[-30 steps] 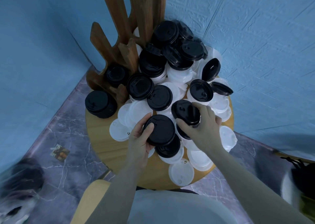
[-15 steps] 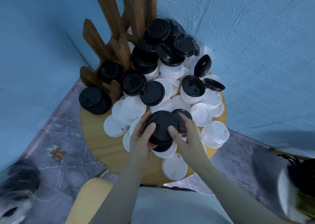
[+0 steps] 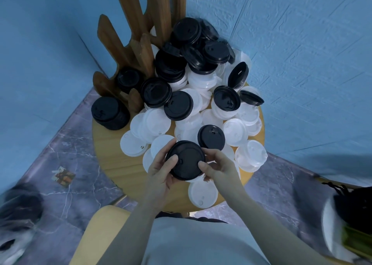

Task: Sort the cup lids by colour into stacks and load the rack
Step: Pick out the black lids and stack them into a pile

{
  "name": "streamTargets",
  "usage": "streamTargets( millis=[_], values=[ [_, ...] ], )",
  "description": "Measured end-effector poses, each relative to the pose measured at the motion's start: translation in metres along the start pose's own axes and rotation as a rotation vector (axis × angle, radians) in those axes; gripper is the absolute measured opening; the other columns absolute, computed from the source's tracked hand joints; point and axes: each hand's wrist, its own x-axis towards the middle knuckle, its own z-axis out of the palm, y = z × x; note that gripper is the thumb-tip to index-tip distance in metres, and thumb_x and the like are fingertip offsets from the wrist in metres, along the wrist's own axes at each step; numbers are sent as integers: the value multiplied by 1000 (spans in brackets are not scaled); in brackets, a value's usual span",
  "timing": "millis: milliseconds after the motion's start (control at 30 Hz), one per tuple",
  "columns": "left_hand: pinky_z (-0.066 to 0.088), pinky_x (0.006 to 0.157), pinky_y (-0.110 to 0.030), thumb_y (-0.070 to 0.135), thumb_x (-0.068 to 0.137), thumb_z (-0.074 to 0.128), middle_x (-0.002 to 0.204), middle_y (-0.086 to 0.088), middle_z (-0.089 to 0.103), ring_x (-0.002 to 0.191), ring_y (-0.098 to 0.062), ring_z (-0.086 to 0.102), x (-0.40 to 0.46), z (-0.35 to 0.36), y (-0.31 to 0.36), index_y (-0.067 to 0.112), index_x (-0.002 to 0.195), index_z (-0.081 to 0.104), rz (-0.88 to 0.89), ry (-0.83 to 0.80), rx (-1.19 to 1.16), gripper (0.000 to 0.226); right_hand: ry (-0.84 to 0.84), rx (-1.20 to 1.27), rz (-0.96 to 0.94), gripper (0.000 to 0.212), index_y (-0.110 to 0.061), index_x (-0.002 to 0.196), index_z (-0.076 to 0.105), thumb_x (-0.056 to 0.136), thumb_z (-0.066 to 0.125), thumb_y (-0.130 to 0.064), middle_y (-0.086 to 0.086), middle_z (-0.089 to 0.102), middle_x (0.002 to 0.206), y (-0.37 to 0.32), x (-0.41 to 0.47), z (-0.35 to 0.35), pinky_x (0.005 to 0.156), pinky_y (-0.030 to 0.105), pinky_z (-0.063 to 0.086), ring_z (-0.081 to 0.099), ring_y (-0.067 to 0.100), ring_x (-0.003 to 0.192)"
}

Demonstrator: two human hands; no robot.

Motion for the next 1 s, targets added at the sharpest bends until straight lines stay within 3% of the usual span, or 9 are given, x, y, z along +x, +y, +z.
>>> streamTargets(
  millis=[133,200,267,333,500,633,767,867,1000],
  values=[
    [62,78,-37,11,82,68,116,4,72,111,-20,68,1,-5,4,29,125,63,5,59,-22,47,-100,-111,-80,26,-31,106,62,89,69,-13,-6,68,98,-2,5,-1,72,24,51,62,5,81],
    [62,74,-34,13,81,63,121,2,70,114,-22,66,3,-8,7,28,124,65,17,102,-75,46,-30,-219,-160,25,-30,111,62,89,69,-22,-9,65,106,-2,13,-6,82,20,46,58,0,96],
    [61,69,-30,14,81,63,124,0,68,114,-21,66,5,-12,11,27,123,65,29,141,-108,44,126,-477,-278,40,-25,124,58,87,71,-32,-6,57,119,1,27,-16,92,22,37,47,7,112],
    [61,68,-30,14,81,63,121,1,70,112,-20,68,7,-16,13,28,122,66,41,163,-113,43,195,-719,-292,62,-20,137,48,84,71,-41,0,49,134,2,42,-23,102,35,32,36,19,126],
    [63,73,-40,15,80,65,130,-2,66,112,-21,68,10,-21,16,28,123,66,32,194,-124,45,119,-983,-164,90,-17,152,22,82,69,-48,5,32,151,6,66,-23,112,43,20,24,26,140],
    [60,81,-50,16,80,66,133,-4,64,118,-27,65,12,-21,17,26,126,64,20,191,-131,47,135,-986,-179,85,-18,151,25,83,70,-42,5,37,147,7,71,-24,111,41,19,28,26,137],
    [60,84,-49,18,80,67,134,-4,64,119,-25,65,14,-20,18,29,126,64,22,191,-129,48,214,-771,-299,82,-16,143,39,75,77,-39,4,41,135,-6,53,-17,108,40,25,41,26,127],
    [58,87,-49,17,81,66,135,-6,63,119,-27,64,14,-15,16,28,124,65,41,176,-137,45,136,-603,-408,83,-19,136,43,67,71,-54,-6,39,125,-19,27,3,104,42,39,47,20,119],
    [62,82,-39,22,83,63,135,-11,60,118,-29,64,9,-1,10,25,117,69,101,173,-163,34,89,-676,-442,87,-21,136,44,64,60,-68,-9,40,124,-19,12,30,102,37,39,43,15,119]
  ],
)
